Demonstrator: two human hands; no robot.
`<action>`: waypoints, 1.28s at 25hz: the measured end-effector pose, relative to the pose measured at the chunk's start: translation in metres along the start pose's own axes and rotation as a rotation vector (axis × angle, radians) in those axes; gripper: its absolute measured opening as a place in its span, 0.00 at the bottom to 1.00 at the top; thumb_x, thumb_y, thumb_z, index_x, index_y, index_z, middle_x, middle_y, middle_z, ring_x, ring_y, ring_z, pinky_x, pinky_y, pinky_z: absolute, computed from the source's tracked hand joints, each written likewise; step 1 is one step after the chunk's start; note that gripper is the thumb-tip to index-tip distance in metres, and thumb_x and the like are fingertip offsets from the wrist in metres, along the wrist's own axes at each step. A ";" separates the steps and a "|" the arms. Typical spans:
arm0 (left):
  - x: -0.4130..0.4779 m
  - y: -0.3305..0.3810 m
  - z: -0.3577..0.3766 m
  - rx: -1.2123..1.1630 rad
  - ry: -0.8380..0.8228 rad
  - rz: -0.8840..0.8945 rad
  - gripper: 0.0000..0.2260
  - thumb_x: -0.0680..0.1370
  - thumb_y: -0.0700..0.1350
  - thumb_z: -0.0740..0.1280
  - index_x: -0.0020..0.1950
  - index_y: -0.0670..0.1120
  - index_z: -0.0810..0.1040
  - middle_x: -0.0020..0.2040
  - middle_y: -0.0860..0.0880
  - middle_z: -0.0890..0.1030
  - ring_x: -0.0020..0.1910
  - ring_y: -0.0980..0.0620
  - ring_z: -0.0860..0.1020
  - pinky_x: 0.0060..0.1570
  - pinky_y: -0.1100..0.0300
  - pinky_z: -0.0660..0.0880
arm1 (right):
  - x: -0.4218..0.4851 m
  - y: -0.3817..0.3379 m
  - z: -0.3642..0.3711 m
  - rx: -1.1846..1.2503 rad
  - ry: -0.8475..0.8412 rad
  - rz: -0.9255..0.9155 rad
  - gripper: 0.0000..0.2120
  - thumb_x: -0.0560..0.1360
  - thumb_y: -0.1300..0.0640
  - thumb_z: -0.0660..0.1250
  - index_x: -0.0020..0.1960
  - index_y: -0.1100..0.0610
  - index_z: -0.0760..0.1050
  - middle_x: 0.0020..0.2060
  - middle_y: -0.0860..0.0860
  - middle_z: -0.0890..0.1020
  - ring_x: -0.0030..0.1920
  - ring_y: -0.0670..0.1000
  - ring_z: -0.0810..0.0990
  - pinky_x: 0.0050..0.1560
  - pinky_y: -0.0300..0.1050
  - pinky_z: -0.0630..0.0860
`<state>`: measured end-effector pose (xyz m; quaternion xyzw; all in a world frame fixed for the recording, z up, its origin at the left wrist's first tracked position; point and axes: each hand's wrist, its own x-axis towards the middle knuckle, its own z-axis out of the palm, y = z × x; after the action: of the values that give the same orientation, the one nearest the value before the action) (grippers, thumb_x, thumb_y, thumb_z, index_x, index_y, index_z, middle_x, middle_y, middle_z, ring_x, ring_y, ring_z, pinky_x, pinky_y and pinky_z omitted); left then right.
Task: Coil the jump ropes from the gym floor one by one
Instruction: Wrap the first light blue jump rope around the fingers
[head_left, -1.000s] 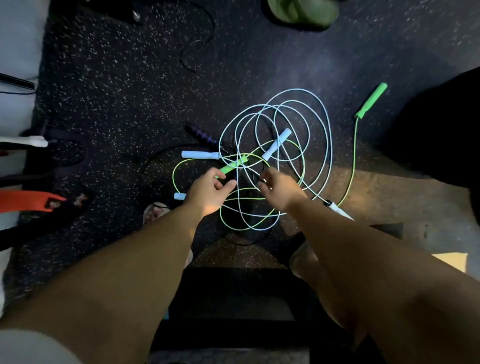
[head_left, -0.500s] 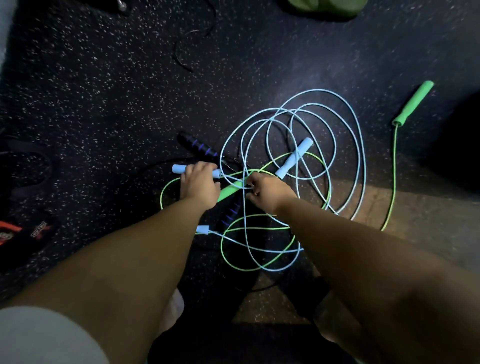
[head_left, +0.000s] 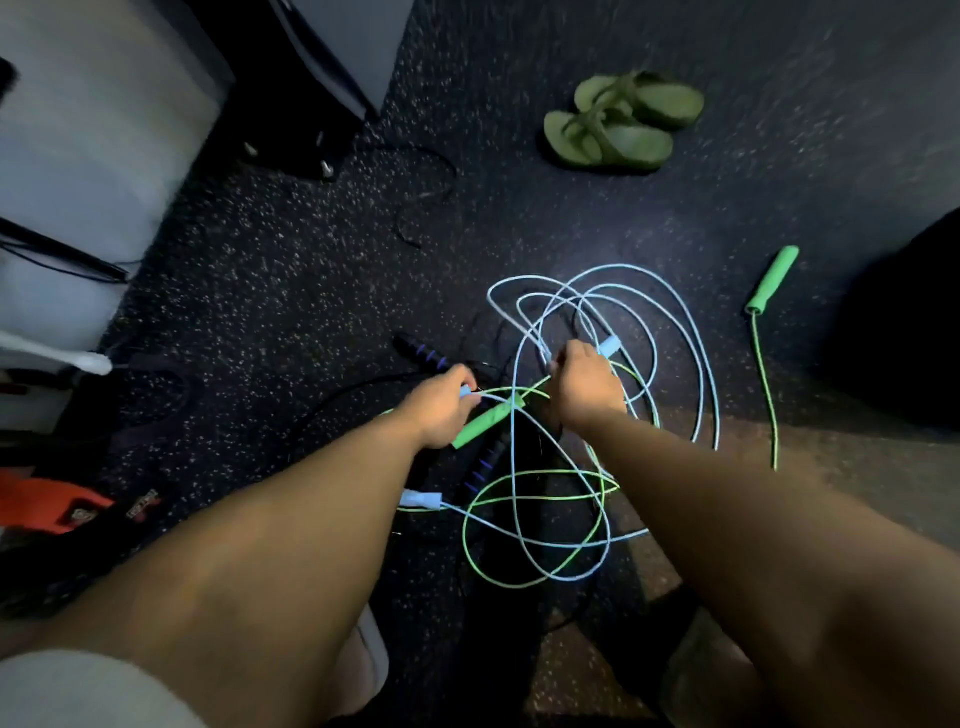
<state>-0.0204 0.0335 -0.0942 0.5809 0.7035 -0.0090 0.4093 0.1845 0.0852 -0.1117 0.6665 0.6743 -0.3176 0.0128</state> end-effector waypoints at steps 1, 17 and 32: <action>-0.007 0.012 -0.010 -0.018 0.005 0.024 0.10 0.83 0.46 0.61 0.62 0.45 0.76 0.57 0.42 0.81 0.56 0.42 0.78 0.49 0.56 0.68 | -0.003 -0.004 -0.014 0.004 0.035 0.033 0.13 0.81 0.49 0.60 0.59 0.57 0.72 0.60 0.58 0.76 0.63 0.63 0.73 0.60 0.59 0.72; -0.210 0.146 -0.147 -0.624 0.226 0.227 0.07 0.77 0.40 0.63 0.39 0.43 0.77 0.35 0.45 0.78 0.37 0.48 0.76 0.43 0.55 0.75 | -0.188 -0.074 -0.186 0.558 0.288 -0.446 0.08 0.81 0.54 0.64 0.45 0.54 0.77 0.32 0.46 0.79 0.32 0.43 0.74 0.39 0.44 0.71; -0.232 0.162 -0.137 -0.897 -0.195 0.290 0.17 0.82 0.48 0.51 0.46 0.42 0.77 0.32 0.48 0.74 0.34 0.47 0.76 0.44 0.53 0.74 | -0.204 -0.065 -0.238 0.579 0.175 -0.589 0.06 0.76 0.52 0.73 0.43 0.54 0.82 0.24 0.40 0.73 0.28 0.40 0.69 0.33 0.37 0.68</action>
<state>0.0335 -0.0351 0.2082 0.4358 0.5079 0.2980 0.6807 0.2448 0.0153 0.1955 0.4460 0.7173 -0.4264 -0.3237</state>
